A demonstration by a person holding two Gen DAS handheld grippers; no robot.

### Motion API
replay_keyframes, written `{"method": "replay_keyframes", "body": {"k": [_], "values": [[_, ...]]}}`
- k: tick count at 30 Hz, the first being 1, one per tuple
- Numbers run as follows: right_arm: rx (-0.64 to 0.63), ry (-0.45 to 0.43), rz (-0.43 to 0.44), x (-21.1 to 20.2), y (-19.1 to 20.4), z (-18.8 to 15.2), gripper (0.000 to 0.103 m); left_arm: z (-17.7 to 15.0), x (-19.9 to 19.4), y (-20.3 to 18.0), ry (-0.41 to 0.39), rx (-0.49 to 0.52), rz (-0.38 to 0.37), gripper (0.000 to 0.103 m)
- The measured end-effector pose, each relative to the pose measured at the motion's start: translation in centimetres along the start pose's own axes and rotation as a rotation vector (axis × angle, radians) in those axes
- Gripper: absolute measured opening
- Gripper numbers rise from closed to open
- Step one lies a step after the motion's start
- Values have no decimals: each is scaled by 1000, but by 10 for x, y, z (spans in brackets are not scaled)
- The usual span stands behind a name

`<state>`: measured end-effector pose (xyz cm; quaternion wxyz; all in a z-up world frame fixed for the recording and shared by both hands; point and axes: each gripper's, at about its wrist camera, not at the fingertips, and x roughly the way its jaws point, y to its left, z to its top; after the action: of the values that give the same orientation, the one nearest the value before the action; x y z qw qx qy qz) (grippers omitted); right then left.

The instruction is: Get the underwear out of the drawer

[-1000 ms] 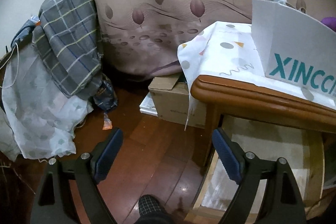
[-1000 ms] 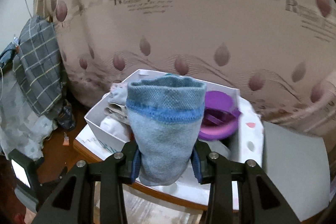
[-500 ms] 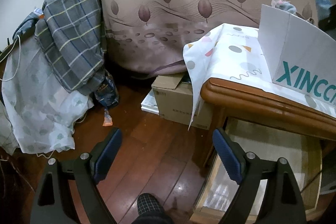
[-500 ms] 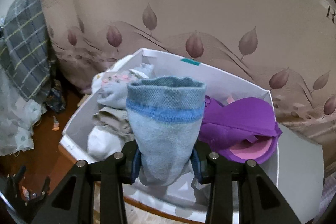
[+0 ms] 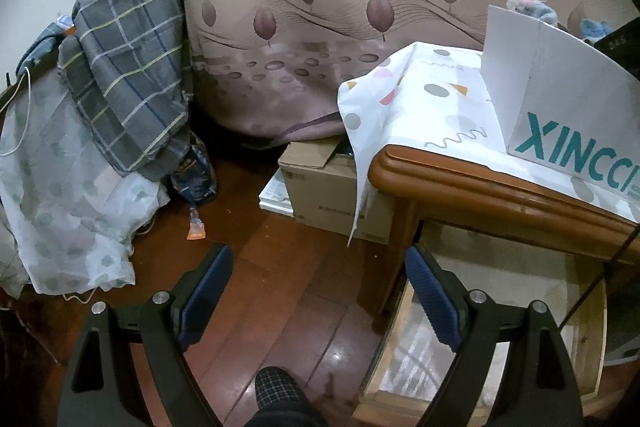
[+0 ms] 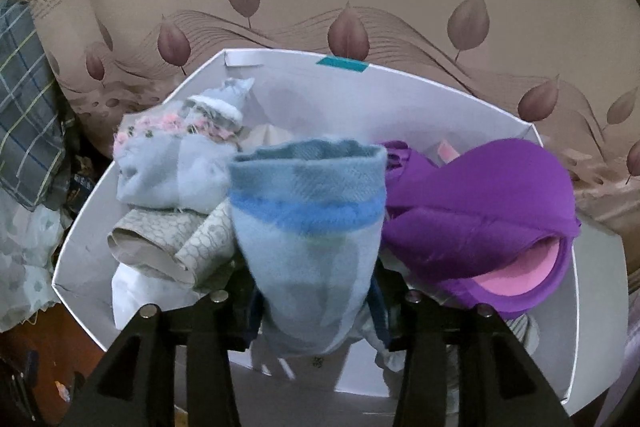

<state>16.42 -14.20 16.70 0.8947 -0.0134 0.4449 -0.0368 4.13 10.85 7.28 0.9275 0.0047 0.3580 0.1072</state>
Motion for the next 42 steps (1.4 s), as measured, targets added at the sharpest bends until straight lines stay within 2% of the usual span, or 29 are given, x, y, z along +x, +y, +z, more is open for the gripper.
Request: {"method": "replay_keyframes", "body": {"k": [1, 4, 7, 11, 15, 19, 24, 29, 33, 37, 42], "values": [[4, 3, -8, 1, -1, -1, 57, 0, 0, -1, -2, 4, 0, 87], [17, -7, -13, 0, -4, -5, 60, -1, 0, -3, 0, 14, -5, 87], [25, -17, -4, -7, -6, -5, 70, -1, 1, -6, 3, 17, -16, 87], [12, -55, 0, -28, -5, -3, 76, -3, 2, -12, 10, 31, -22, 87], [-14, -125, -6, -59, -2, 1, 77, -5, 1, -16, 9, 45, -37, 87], [-2, -202, 33, -101, -7, -6, 78, -5, 0, -17, 16, 38, -68, 87], [45, -298, 115, -153, -21, -55, 79, -8, -3, -22, 19, 47, -85, 87], [44, -369, 51, -175, -24, -133, 83, -13, -10, -27, 22, 46, -118, 87], [0, -326, -12, -161, -13, -195, 83, -18, -16, -34, -12, 86, -92, 87], [14, -248, 20, -137, -7, -237, 83, -27, -18, -41, 0, 104, -108, 87], [14, -192, 16, -114, 4, -265, 83, -43, -26, -44, 12, 142, -101, 87]]}}
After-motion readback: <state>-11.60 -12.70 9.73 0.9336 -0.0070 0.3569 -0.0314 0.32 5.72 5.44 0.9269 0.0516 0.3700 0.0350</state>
